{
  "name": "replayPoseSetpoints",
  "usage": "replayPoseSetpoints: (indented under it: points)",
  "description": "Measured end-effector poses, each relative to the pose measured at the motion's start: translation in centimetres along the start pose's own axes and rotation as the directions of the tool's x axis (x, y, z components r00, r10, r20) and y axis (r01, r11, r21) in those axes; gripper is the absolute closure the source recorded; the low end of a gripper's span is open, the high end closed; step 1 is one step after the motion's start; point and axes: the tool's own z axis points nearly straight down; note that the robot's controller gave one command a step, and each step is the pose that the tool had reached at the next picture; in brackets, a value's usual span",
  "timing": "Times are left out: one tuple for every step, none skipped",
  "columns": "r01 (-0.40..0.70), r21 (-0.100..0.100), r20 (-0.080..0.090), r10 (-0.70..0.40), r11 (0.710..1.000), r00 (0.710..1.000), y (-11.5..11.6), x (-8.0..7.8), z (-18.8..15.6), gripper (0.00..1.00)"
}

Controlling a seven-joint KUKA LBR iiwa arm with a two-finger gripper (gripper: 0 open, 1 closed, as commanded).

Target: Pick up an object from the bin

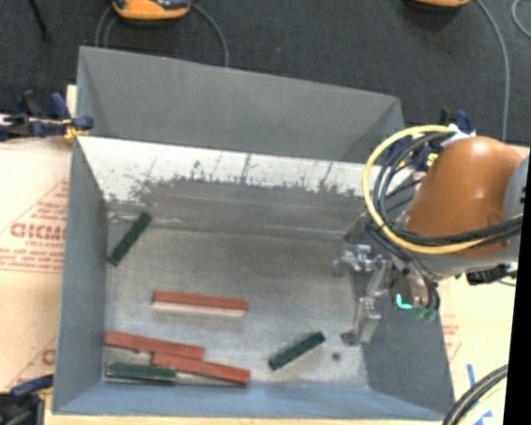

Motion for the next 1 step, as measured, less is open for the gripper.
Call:
replayPoseSetpoints:
  points:
    - [0.002, 0.001, 0.007, -0.002, 1.0, 1.0, 0.02, -0.17, -0.36, 0.0]
